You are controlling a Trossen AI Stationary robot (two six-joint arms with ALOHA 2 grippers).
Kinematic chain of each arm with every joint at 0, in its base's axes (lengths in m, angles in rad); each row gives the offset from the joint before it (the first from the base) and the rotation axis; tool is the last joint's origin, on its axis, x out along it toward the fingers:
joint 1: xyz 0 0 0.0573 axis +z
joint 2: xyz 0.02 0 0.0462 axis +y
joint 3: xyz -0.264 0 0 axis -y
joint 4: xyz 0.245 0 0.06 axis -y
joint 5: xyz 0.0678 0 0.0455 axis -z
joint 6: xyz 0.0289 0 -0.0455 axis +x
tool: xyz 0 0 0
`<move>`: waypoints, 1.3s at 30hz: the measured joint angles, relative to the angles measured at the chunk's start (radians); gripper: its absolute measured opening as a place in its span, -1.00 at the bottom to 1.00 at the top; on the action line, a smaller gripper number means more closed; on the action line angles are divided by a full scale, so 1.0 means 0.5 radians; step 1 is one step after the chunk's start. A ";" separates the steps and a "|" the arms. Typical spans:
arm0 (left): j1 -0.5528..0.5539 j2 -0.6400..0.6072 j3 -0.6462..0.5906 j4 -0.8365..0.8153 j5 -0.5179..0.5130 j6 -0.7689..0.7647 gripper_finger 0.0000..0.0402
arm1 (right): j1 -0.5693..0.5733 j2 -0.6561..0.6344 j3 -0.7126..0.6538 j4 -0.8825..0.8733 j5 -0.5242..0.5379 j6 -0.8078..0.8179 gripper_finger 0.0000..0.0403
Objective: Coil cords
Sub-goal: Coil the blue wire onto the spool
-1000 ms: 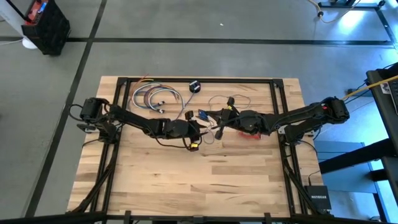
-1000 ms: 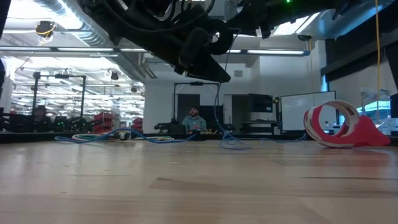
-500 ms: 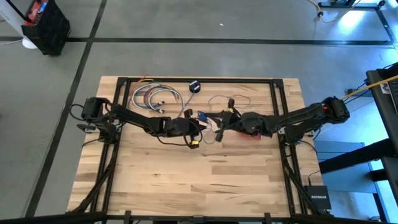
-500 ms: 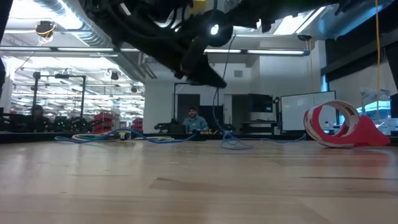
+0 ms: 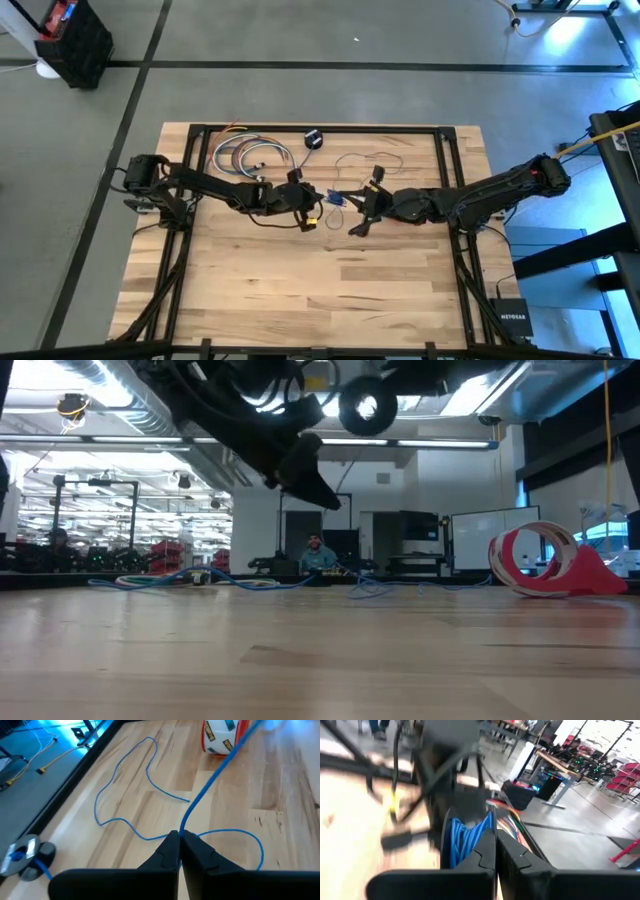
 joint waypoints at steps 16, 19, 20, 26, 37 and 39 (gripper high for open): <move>-0.036 -0.333 0.001 -0.378 -0.220 -0.034 -0.99 | -0.034 0.011 0.001 -0.451 0.029 -0.120 -0.99; -0.083 -0.381 0.001 -0.353 -0.225 -0.052 -0.99 | -0.030 0.014 0.000 -0.467 0.042 -0.119 -0.99; -0.098 -0.393 0.001 -0.327 -0.228 -0.052 -0.99 | -0.034 0.024 0.000 -0.466 0.048 -0.118 -0.99; -0.164 -0.399 0.000 -0.110 -0.178 -0.079 -0.99 | -0.104 0.159 -0.001 -0.372 0.000 -0.113 -0.99; -0.172 -0.284 0.000 0.271 0.049 -0.224 -0.98 | -0.270 0.335 -0.008 0.021 -0.182 0.143 -0.99; -0.172 -0.239 0.000 0.367 0.067 -0.249 -0.96 | -0.290 0.344 -0.008 0.093 -0.191 0.198 -0.99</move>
